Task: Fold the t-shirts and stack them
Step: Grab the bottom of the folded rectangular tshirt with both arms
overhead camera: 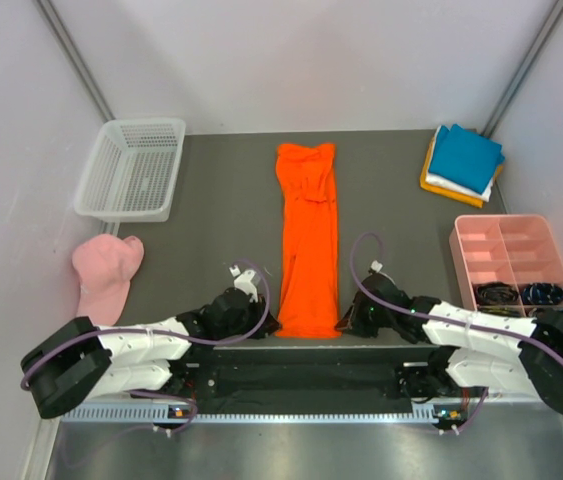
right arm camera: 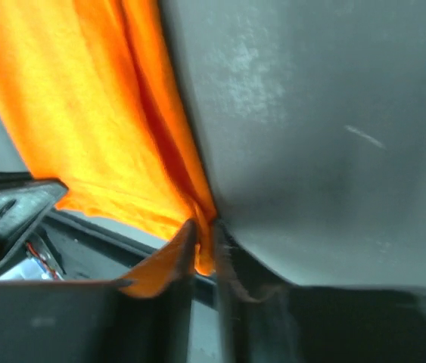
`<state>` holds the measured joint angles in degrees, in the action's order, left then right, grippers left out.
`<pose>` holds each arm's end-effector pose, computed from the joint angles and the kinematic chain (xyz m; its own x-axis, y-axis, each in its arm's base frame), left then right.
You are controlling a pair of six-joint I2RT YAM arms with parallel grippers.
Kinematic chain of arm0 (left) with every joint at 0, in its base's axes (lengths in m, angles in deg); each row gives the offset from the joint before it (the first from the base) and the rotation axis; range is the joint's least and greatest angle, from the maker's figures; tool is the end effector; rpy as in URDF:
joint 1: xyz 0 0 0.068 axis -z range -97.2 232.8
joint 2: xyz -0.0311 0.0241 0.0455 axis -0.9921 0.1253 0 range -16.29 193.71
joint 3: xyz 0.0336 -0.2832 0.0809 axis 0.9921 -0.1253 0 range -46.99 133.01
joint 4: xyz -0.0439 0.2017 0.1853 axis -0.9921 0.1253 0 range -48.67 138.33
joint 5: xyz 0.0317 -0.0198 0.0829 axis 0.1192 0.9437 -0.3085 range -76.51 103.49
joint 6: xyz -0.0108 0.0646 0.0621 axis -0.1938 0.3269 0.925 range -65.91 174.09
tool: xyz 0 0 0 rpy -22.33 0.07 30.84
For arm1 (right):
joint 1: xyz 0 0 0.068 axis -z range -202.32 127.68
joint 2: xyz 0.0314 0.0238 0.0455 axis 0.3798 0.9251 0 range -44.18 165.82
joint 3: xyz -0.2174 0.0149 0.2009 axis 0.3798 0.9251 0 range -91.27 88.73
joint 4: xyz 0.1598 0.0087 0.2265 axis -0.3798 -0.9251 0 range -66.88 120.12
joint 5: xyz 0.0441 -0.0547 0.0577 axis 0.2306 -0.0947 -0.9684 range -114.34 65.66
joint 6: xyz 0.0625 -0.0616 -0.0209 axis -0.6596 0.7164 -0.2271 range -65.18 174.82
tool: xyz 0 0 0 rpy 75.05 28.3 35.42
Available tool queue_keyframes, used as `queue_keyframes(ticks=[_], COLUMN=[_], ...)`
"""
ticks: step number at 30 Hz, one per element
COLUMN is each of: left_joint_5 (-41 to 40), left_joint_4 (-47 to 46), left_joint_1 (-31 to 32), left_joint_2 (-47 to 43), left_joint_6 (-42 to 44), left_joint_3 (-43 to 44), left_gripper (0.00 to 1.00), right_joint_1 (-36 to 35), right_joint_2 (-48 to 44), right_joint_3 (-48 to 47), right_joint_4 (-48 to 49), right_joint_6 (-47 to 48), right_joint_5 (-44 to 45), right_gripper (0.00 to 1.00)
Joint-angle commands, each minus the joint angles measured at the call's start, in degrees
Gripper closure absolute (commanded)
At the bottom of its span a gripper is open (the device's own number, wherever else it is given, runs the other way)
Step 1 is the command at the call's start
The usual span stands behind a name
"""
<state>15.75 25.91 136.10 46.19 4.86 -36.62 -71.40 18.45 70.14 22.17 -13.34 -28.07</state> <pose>0.1283 -0.1775 0.1069 -0.8542 -0.1203 -0.5058 0.2651 0.7361 -0.6227 0.1353 0.1641 0.1089 -0.9162 0.3571 -0.1817 0.1886 0.7846 0.5907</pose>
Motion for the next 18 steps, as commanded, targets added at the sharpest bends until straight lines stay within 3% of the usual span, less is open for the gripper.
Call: queue_keyframes(ticks=[1,2,7,13,18], left_joint_5=[-0.7,-0.7,-0.5,-1.7,-4.6], left_joint_4=[1.9,2.0,2.1,10.0,17.3], left_joint_1=[0.2,0.2,0.2,0.2,0.2], left_joint_2=[0.0,0.1,0.2,-4.4,-8.4], left_joint_6=[0.5,0.5,0.6,3.0,6.0], left_joint_3=[-1.1,-1.1,-0.4,6.8,13.8], left_gripper=[0.86,0.86,0.92,1.00,1.00], right_joint_1=[-0.8,-0.8,-0.8,-0.8,-0.8], right_joint_2=[0.1,0.0,-1.1,-5.4,-7.7], right_joint_3=[2.5,2.6,2.5,-1.4,-7.2], right_joint_4=[-3.6,-3.6,-3.5,-8.8,-15.2], right_joint_6=[0.4,0.5,0.7,3.1,5.3], right_joint_5=[3.6,3.6,3.6,5.3,8.8], right_gripper=[0.94,1.00,1.00,1.00,1.00])
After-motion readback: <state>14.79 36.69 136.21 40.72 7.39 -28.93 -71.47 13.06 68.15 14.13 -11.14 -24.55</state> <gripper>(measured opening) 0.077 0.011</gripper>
